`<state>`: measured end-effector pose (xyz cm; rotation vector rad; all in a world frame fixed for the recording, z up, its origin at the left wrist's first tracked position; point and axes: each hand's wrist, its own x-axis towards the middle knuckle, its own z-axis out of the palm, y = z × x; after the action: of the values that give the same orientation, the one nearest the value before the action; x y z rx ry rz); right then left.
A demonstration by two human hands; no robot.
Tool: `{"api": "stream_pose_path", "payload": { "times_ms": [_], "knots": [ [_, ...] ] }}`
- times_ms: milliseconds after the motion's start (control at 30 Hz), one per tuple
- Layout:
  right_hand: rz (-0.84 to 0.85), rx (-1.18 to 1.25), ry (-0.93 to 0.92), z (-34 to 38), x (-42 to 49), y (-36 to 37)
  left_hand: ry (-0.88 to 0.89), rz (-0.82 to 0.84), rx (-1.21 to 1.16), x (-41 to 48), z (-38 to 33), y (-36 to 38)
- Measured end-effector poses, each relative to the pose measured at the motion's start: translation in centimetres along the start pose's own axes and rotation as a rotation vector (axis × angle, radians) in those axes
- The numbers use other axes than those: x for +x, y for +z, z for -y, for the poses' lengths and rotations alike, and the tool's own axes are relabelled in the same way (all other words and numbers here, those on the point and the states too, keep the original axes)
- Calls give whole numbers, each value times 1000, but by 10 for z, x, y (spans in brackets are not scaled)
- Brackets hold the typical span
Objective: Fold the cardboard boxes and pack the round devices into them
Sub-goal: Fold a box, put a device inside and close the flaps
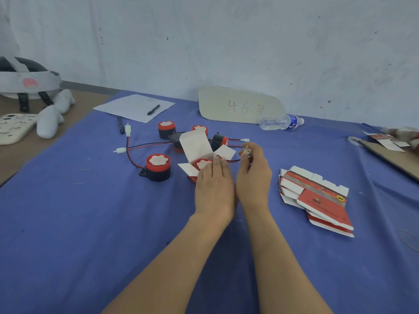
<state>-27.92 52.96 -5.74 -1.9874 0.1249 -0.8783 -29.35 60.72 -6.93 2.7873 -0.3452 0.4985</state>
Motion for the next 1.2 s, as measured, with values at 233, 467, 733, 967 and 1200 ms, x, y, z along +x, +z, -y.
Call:
{"api": "stream_pose_path", "payload": {
  "times_ms": [233, 467, 733, 967, 1200],
  "knots": [
    [103, -58, 6, -4, 0, 2, -36, -54, -73, 1, 8, 1],
    [65, -33, -3, -4, -2, 2, 40, -85, -14, 2, 11, 5],
    [1, 122, 61, 2, -2, 5, 14, -107, -4, 2, 9, 6],
    [19, 151, 87, 5, -2, 4, 47, -183, -167, 6, 21, 0],
    [77, -62, 61, 3, 1, 0, 79, -168, -305, 5, 29, -5]
  ]
}}
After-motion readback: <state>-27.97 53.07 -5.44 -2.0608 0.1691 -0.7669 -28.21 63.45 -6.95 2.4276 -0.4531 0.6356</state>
